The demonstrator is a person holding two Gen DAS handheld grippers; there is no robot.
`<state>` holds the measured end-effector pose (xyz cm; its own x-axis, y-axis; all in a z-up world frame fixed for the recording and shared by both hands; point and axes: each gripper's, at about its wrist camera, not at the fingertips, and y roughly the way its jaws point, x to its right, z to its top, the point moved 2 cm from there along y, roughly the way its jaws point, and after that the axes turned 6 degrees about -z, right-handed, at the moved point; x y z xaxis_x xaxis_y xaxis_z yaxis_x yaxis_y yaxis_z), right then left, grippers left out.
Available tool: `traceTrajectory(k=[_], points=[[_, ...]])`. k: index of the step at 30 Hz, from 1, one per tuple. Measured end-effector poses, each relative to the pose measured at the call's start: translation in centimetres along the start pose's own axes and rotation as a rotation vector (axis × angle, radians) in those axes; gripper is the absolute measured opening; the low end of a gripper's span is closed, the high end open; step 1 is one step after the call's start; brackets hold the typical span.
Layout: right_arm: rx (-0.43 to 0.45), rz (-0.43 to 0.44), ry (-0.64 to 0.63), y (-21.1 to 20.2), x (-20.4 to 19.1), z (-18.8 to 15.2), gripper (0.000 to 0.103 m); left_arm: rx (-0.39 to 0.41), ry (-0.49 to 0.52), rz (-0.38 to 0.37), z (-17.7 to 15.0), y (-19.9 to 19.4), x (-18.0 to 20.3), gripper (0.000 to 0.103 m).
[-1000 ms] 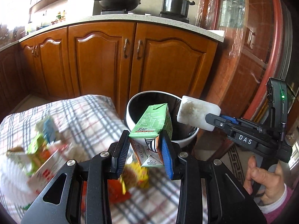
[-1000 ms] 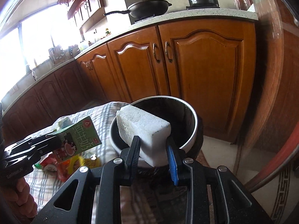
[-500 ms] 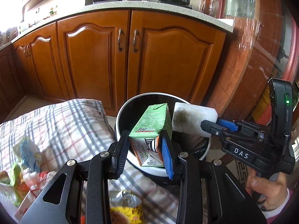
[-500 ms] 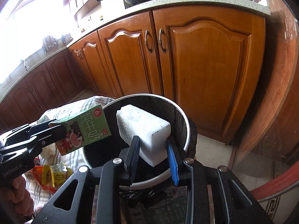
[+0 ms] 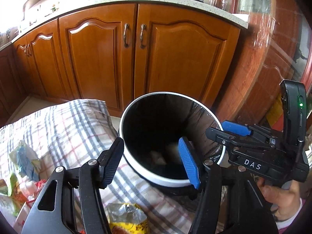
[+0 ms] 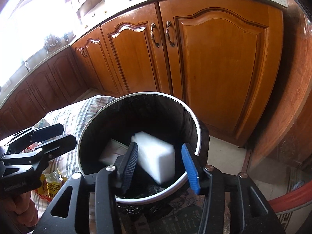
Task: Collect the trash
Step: 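Open both grippers to drop the carton and foam block into the bin, then move both grippers back over the trash on the table, then grasp the white printed carton with the left gripper while the right gripper grasps the yellow wrapper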
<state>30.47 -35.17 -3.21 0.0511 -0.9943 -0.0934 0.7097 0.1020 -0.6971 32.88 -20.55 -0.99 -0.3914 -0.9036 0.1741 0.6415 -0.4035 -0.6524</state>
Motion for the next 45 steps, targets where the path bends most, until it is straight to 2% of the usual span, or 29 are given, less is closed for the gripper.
traceTrajectory(k=[3,7,12,27,32,37,45], points=[[0.017,0.019,0.022,-0.7,0.1,-0.3,0.064,0.014,-0.012,-0.005,-0.8,-1.5,-0.5,0.063],[0.058,0.053,0.048,-2.4,-0.3,-0.8,0.08,0.043,-0.031,-0.023,-2.4,-4.0,-1.1,0.065],[0.083,0.096,0.069,-4.1,-1.3,-2.2,0.086,0.08,-0.04,-0.01,-4.7,-7.7,-1.8,0.07],[0.047,0.206,0.11,-7.3,-5.9,-7.2,0.088,0.121,-0.064,0.02,-11.2,-15.4,-5.5,0.074],[0.032,0.225,0.103,-7.7,-7.3,-8.4,0.088,0.132,-0.037,0.031,-12.8,-17.1,-6.3,0.075],[0.022,0.234,0.089,-7.9,-8.5,-9.0,0.088,0.129,0.009,0.057,-13.1,-17.7,-7.0,0.076],[0.027,0.236,0.067,-7.8,-10.2,-8.6,0.087,0.078,0.144,0.125,-11.6,-16.2,-8.8,0.079]])
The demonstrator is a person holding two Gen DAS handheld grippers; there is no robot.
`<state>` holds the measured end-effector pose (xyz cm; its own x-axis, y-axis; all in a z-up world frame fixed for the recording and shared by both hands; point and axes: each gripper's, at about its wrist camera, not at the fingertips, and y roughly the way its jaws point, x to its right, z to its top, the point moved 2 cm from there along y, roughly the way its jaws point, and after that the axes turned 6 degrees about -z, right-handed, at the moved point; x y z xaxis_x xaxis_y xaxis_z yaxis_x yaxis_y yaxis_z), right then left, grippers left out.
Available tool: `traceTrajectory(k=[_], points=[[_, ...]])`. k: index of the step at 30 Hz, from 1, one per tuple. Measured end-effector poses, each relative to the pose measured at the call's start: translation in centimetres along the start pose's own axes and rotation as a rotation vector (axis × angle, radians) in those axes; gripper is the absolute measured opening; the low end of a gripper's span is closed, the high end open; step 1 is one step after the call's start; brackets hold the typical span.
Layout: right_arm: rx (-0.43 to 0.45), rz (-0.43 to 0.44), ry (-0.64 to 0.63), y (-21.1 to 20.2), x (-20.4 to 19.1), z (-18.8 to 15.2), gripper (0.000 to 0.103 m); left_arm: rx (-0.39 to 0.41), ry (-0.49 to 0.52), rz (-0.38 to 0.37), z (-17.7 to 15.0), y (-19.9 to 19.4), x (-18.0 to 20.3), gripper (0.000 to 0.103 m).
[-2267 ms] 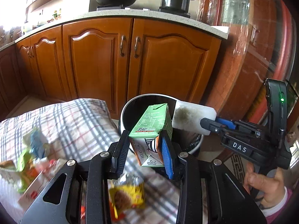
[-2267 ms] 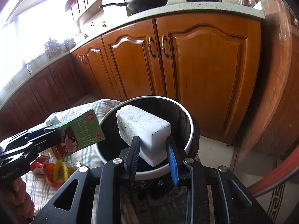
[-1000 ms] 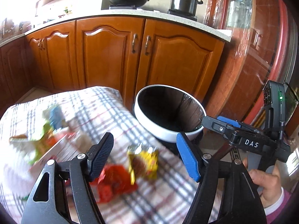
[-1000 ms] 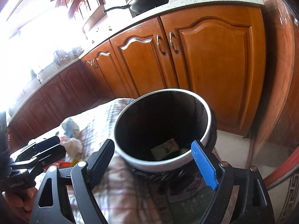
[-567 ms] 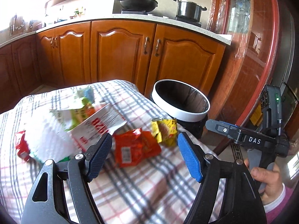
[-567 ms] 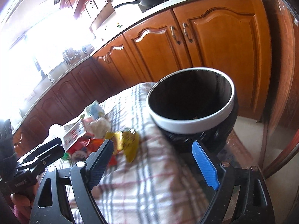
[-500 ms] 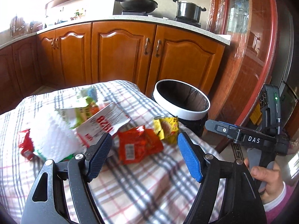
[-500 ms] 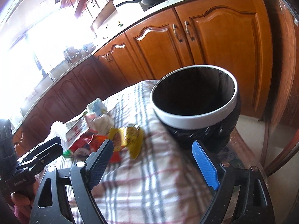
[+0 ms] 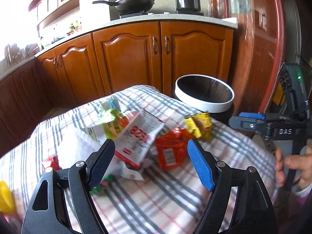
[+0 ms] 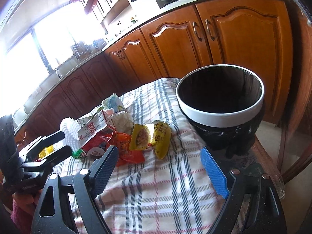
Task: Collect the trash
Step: 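Grasp the white printed carton with the left gripper while the right gripper grasps the yellow wrapper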
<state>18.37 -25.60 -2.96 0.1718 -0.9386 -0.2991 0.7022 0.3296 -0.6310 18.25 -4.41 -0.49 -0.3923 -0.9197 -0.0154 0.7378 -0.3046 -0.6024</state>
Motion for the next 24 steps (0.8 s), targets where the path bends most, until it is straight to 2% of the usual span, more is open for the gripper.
traceTrajectory(k=[3,11,12,13,14,15,16,20,24], points=[[-0.01,0.005,0.0,0.8,-0.4,0.2,0.085,-0.036,0.04,0.016,0.5,1.3,-0.7,0.081],[-0.076,0.004,-0.02,4.9,-1.6,1.0,0.069,-0.147,0.099,0.065,0.4,4.9,-1.6,0.08],[-0.09,0.005,-0.02,5.5,-1.7,1.0,0.064,-0.152,0.107,0.061,0.2,5.1,-1.5,0.074],[-0.102,0.006,-0.024,6.1,-1.8,0.9,0.052,-0.158,0.115,0.062,0.1,5.3,-1.4,0.06],[-0.11,0.004,-0.029,6.4,-1.8,0.9,0.042,-0.169,0.127,0.067,-0.1,5.5,-1.3,0.058],[-0.122,-0.004,-0.037,6.9,-2.0,0.8,0.022,-0.176,0.137,0.068,-0.2,5.6,-1.0,0.057],[-0.128,-0.01,-0.04,7.1,-2.1,0.7,0.013,-0.167,0.145,0.067,-0.4,5.4,-0.8,0.056],[-0.104,-0.015,-0.052,6.2,-2.2,0.6,0.008,-0.151,0.124,0.049,-0.4,4.6,-0.8,0.054],[-0.075,-0.005,-0.049,4.6,-2.1,0.6,0.007,-0.106,0.021,-0.005,0.0,2.9,-1.1,0.052]])
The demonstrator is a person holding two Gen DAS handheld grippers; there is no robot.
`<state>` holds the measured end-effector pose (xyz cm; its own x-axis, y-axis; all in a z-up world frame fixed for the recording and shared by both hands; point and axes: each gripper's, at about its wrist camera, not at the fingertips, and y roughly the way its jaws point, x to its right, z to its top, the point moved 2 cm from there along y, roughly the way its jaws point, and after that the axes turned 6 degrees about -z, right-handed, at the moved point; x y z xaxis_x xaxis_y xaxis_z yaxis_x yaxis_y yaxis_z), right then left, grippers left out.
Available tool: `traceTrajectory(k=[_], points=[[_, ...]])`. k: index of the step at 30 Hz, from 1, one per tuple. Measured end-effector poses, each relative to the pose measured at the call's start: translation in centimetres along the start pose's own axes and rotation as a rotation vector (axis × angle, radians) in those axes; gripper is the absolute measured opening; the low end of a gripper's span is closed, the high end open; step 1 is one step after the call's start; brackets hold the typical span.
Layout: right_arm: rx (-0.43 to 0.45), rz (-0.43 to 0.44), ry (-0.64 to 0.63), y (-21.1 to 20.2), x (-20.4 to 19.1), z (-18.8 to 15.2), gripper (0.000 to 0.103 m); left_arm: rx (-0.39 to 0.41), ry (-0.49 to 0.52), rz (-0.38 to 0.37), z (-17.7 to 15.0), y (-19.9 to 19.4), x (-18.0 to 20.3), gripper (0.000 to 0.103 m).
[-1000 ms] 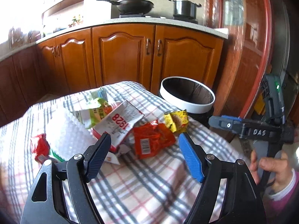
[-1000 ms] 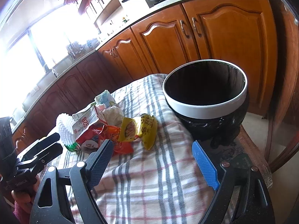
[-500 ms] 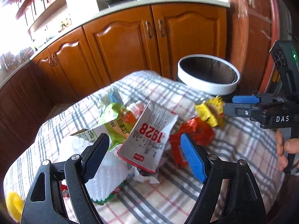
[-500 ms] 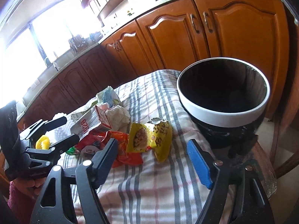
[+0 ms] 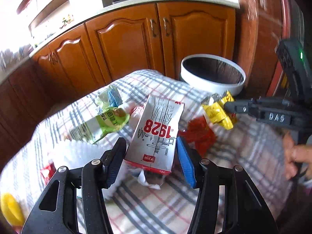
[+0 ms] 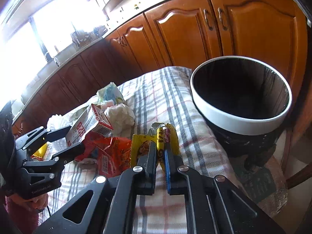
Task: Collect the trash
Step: 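Grasp the white printed carton with the left gripper while the right gripper grasps the yellow wrapper, then carry the white carton and yellow wrapper over the trash bin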
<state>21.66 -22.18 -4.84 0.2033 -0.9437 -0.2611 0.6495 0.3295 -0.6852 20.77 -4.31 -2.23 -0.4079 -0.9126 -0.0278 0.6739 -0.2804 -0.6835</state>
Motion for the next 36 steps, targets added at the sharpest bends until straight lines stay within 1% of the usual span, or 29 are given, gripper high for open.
traceTrajectory(k=[1,4,7,12,20,21,22,24,26,29,36], points=[[0.008,0.0,0.001,-0.5,0.1,0.0,0.007,0.012,-0.025,-0.019,0.1,-0.4,0.0,0.049],[0.032,0.002,0.012,-1.9,0.6,0.1,0.007,0.047,-0.102,-0.07,0.4,-1.6,0.2,0.046],[0.05,-0.002,0.019,-3.0,1.2,0.2,0.007,0.078,-0.143,-0.099,0.7,-2.3,0.7,0.045],[0.068,-0.01,0.032,-4.2,1.8,0.2,0.006,0.108,-0.159,-0.129,1.3,-2.8,1.8,0.044],[0.1,-0.035,0.054,-5.6,3.5,0.7,0.006,0.117,-0.135,-0.164,2.7,-2.1,4.6,0.043],[0.102,-0.038,0.059,-5.7,3.8,0.7,0.006,0.116,-0.134,-0.169,2.8,-1.9,4.9,0.02],[0.104,-0.041,0.063,-5.9,4.1,0.8,0.006,0.105,-0.134,-0.181,3.0,-1.6,5.1,0.005],[0.111,-0.048,0.069,-6.2,4.6,0.9,0.006,0.082,-0.151,-0.201,3.2,-0.5,5.2,0.005],[0.114,-0.051,0.075,-6.3,5.0,1.0,0.006,0.062,-0.149,-0.19,3.3,0.4,5.3,0.004],[0.114,-0.055,0.081,-6.3,5.5,0.9,0.006,0.055,-0.165,-0.199,2.9,1.0,5.0,0.005],[0.105,-0.043,0.093,-5.9,6.0,0.6,0.006,0.06,-0.141,-0.193,2.7,0.9,5.3,0.004]])
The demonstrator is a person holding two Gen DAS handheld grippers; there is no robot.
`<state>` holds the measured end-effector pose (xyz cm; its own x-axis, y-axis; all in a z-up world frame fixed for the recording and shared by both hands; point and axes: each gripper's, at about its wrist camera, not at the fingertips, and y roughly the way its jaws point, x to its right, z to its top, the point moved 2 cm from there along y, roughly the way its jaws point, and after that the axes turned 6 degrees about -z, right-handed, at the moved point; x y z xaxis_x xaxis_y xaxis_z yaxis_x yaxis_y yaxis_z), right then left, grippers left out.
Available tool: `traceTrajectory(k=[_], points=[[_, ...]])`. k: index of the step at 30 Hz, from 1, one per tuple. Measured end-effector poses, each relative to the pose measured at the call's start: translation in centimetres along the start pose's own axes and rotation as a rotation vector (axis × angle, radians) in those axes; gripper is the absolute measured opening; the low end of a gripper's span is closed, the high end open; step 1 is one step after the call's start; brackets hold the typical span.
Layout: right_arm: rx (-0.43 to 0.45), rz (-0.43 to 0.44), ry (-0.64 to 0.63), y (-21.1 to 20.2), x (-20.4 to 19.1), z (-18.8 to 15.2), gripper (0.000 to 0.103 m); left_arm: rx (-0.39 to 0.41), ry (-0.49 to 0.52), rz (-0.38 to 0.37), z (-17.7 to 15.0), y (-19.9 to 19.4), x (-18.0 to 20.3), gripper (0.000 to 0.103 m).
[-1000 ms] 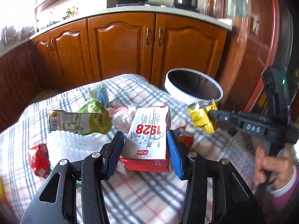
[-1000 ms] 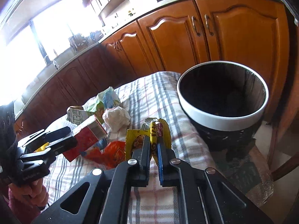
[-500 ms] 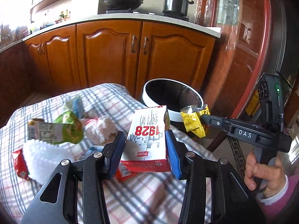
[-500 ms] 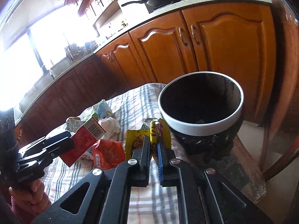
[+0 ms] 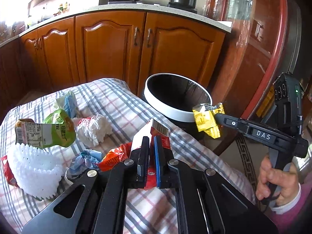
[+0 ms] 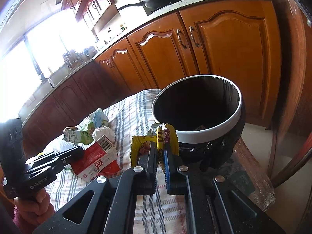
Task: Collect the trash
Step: 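Carry the white carton and yellow wrapper over the trash bin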
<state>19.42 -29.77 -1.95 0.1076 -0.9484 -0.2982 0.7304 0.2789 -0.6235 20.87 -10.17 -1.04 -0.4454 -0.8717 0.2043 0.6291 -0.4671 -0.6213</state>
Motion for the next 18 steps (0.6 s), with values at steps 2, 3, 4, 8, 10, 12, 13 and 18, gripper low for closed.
traceTrajectory(k=[2,3,4,8,10,12,13,18], points=[[-0.001,0.005,-0.001,0.1,-0.1,0.0,0.006,0.001,0.017,0.007,0.0,-0.2,0.4,0.004],[0.0,0.006,-0.001,0.1,-0.1,0.0,0.006,0.001,0.025,0.007,-0.1,-0.3,0.5,0.004],[-0.001,0.01,-0.001,0.1,-0.2,-0.1,0.006,0.002,0.028,0.008,-0.2,-0.3,0.6,0.004],[-0.006,0.015,-0.004,0.1,-0.2,-0.3,0.006,0.023,0.019,0.005,-0.1,-0.9,0.9,0.004],[-0.002,0.015,-0.006,-0.1,-0.2,-0.2,0.006,0.041,0.015,0.0,0.2,-1.2,0.9,0.004],[0.005,0.014,-0.006,-0.3,-0.2,0.0,0.006,0.054,0.015,-0.005,0.7,-1.4,1.1,0.004],[0.012,0.012,-0.007,-0.5,-0.1,0.3,0.006,0.06,0.017,-0.008,1.0,-1.4,1.3,0.004],[0.028,-0.003,-0.013,-0.6,0.2,1.0,0.006,0.073,0.021,-0.023,2.2,-0.7,2.0,0.004]])
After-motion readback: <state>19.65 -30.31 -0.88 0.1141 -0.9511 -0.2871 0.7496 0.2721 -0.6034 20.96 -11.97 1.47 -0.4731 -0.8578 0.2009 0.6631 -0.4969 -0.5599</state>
